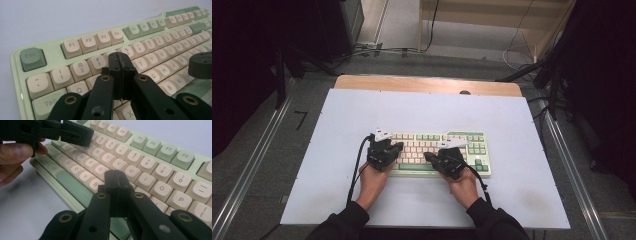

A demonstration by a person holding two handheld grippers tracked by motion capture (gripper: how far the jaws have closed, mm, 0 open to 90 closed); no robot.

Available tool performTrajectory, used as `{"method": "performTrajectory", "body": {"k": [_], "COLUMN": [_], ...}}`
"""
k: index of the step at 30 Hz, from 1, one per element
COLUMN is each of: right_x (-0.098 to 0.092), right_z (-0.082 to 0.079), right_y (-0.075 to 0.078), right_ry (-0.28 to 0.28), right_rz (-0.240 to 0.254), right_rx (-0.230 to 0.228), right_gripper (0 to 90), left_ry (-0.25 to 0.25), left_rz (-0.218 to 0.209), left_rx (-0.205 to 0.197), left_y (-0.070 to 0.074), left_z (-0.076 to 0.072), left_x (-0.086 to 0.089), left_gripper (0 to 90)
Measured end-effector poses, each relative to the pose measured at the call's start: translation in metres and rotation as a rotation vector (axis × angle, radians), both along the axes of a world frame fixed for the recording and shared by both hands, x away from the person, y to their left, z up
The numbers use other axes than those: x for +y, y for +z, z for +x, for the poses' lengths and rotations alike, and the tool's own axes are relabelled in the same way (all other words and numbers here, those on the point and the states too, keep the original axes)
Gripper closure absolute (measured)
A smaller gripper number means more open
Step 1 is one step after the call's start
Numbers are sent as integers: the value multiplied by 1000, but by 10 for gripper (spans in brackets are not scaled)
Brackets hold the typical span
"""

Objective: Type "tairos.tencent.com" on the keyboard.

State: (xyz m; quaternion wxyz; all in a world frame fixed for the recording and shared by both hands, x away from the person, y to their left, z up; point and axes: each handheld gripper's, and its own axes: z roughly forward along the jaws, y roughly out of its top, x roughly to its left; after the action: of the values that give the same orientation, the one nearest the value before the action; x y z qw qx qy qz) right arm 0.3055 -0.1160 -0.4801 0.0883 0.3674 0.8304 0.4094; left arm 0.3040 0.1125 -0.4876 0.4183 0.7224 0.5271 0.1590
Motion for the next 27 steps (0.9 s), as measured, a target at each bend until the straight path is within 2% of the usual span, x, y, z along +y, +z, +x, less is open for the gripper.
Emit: {"method": "performTrajectory", "body": {"k": [27], "right_x": [0], "right_z": [0], "right_y": [0], "right_ry": [0], "right_rz": [-1], "right_rx": [-1], "right_gripper": [873], "left_ry": [-1], "left_rz": [5], "left_rx": [6], "left_y": [-1], "left_z": [0], "left_x": [-2], "left_gripper": [900]}}
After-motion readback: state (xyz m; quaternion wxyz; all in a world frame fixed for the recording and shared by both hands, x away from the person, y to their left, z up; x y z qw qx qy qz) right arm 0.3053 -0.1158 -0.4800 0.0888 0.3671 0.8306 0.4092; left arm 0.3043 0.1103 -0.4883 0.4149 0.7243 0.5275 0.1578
